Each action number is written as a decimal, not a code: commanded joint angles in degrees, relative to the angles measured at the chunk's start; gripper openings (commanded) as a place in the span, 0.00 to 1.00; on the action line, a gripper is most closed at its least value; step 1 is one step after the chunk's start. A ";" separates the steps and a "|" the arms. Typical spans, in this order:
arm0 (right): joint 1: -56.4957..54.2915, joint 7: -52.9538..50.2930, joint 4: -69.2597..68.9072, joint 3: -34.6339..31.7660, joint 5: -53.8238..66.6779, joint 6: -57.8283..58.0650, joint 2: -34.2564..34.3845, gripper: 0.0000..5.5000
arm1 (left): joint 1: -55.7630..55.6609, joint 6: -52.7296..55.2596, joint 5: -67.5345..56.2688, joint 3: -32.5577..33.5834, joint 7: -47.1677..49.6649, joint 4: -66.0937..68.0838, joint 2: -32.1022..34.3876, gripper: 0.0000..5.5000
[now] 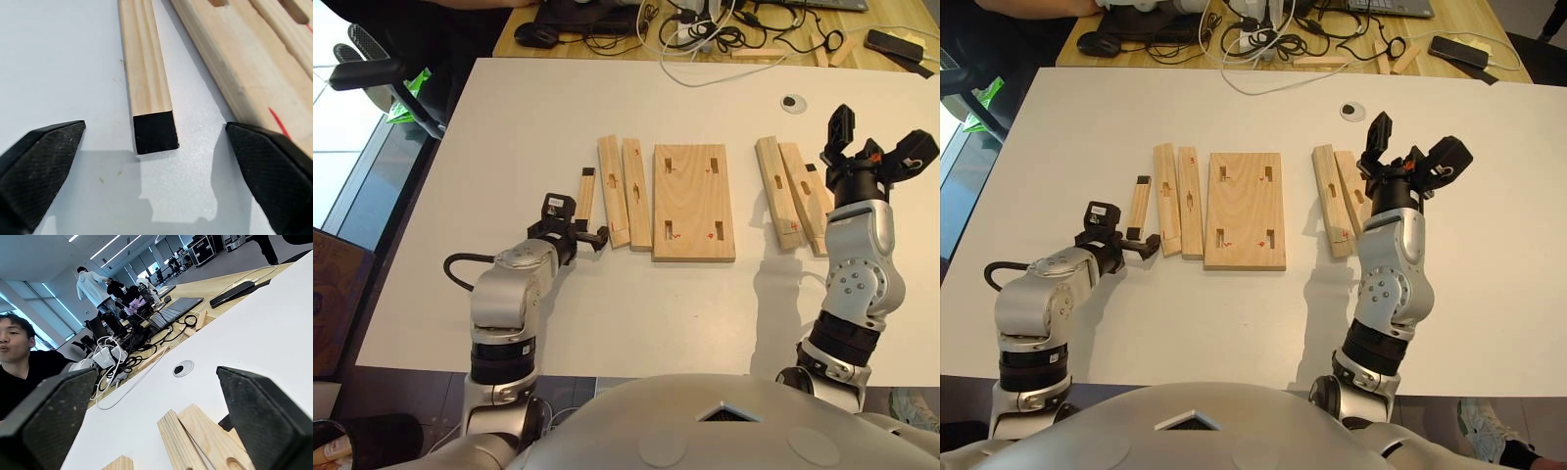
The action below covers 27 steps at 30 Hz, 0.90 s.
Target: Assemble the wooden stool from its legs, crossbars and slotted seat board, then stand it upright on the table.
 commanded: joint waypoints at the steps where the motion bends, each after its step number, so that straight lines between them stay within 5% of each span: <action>1: -1.20 -1.00 -0.90 0.09 1.25 0.70 0.61 0.82 | 0.67 5.16 -0.45 1.60 1.17 2.94 -1.45 0.98; 9: -1.81 -1.92 -0.29 -0.05 2.40 0.56 0.71 0.82 | -0.28 4.34 -0.83 3.36 3.43 8.02 -5.52 0.98; 27: -4.23 -4.68 0.36 -1.17 5.00 1.16 0.83 0.82 | -1.42 4.44 -3.00 3.71 1.13 13.08 -5.75 0.55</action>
